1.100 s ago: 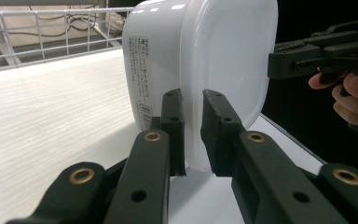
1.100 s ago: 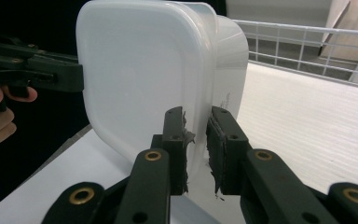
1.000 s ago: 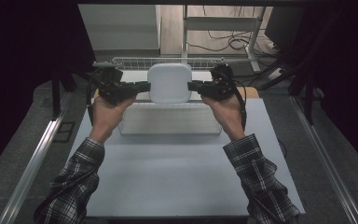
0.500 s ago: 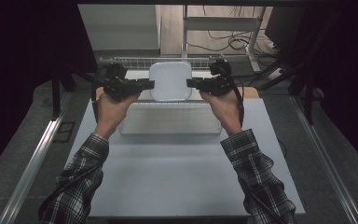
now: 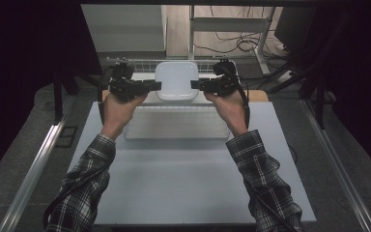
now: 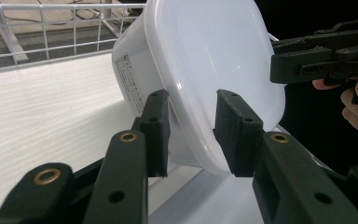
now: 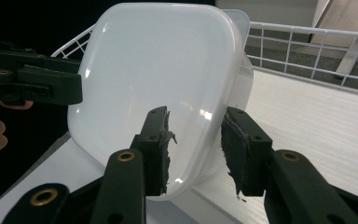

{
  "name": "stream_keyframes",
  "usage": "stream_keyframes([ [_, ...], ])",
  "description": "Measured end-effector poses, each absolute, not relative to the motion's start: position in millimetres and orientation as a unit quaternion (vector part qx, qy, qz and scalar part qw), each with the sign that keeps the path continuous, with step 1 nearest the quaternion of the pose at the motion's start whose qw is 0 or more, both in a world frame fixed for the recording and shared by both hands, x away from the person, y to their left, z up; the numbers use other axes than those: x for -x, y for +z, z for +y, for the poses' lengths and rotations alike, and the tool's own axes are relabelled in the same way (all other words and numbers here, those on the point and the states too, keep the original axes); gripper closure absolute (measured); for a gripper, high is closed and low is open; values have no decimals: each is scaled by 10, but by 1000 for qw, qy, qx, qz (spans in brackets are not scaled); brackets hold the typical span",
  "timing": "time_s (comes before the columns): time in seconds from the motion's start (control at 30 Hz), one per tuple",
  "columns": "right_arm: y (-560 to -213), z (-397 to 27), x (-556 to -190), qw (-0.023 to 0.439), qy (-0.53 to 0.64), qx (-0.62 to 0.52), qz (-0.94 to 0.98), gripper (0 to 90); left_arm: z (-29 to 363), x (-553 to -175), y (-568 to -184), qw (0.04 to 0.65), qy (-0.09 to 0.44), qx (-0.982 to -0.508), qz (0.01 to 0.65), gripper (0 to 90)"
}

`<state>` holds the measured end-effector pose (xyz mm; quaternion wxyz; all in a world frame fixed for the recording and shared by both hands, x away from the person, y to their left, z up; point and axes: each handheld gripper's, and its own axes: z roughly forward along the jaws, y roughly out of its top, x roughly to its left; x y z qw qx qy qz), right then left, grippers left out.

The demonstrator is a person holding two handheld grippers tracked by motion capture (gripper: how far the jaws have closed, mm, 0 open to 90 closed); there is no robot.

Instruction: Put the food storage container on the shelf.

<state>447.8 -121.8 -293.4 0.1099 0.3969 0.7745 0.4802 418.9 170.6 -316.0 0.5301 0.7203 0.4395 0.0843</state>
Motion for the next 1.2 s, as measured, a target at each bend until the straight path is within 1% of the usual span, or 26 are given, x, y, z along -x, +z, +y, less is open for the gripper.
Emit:
stream_keyframes([
  [0.17, -2932, -1169, -4498, 125, 472, -397, 777, 542, 1673, -4238, -3141, 513, 103, -727, 445, 611],
  [0.2, -2932, -1169, -4498, 125, 472, -397, 777, 542, 1673, -4238, -3141, 513, 103, -727, 445, 604],
  [0.23, -2928, -1150, -4506, 148, 465, -397, 777, 537, 1660, -4261, -3138, 509, 107, -726, 449, 597],
  [0.3, -2925, -1133, -4516, 162, 461, -398, 776, 532, 1649, -4288, -3126, 508, 111, -725, 453, 585],
  [0.57, -2944, -1121, -4594, 172, 464, -411, 766, 520, 1619, -4399, -3101, 491, 138, -725, 463, 553],
  [0.67, -2956, -1129, -4643, 173, 466, -419, 760, 485, 1597, -4421, -3109, 490, 152, -723, 463, 509],
  [0.7, -2952, -1128, -4649, 176, 464, -421, 760, 477, 1567, -4399, -3113, 486, 175, -724, 457, 501],
  [0.73, -2952, -1128, -4649, 176, 464, -421, 760, 477, 1567, -4399, -3113, 486, 175, -724, 457, 491],
  [0.77, -2933, -1118, -4642, 189, 458, -419, 761, 452, 1536, -4380, -3113, 488, 188, -722, 453, 477],
  [0.8, -2933, -1118, -4642, 189, 458, -419, 761, 452, 1536, -4380, -3113, 488, 188, -722, 453, 456],
  [0.83, -2913, -1120, -4625, 190, 465, -411, 760, 407, 1539, -4373, -3104, 501, 173, -722, 446, 434],
  [0.87, -2906, -1124, -4615, 186, 469, -409, 761, 381, 1538, -4365, -3094, 505, 165, -721, 445, 413],
  [0.93, -2903, -1124, -4600, 174, 472, -398, 767, 326, 1539, -4339, -3068, 508, 162, -725, 437, 376],
  [1.03, -2926, -1112, -4567, 170, 473, -382, 776, 228, 1546, -4293, -3050, 515, 153, -728, 426, 316],
  [1.07, -2926, -1112, -4567, 170, 473, -382, 776, 228, 1546, -4293, -3050, 515, 153, -728, 426, 301],
  [1.1, -2939, -1098, -4538, 173, 472, -372, 781, 178, 1558, -4268, -3052, 518, 144, -732, 419, 284],
  [1.13, -2939, -1098, -4538, 173, 472, -372, 781, 178, 1558, -4268, -3052, 518, 144, -732, 419, 263],
  [1.17, -2943, -1076, -4505, 174, 470, -364, 785, 136, 1569, -4249, -3067, 519, 135, -737, 412, 249],
  [1.2, -2942, -1065, -4486, 172, 469, -360, 788, 120, 1569, -4249, -3067, 519, 135, -737, 412, 237],
])
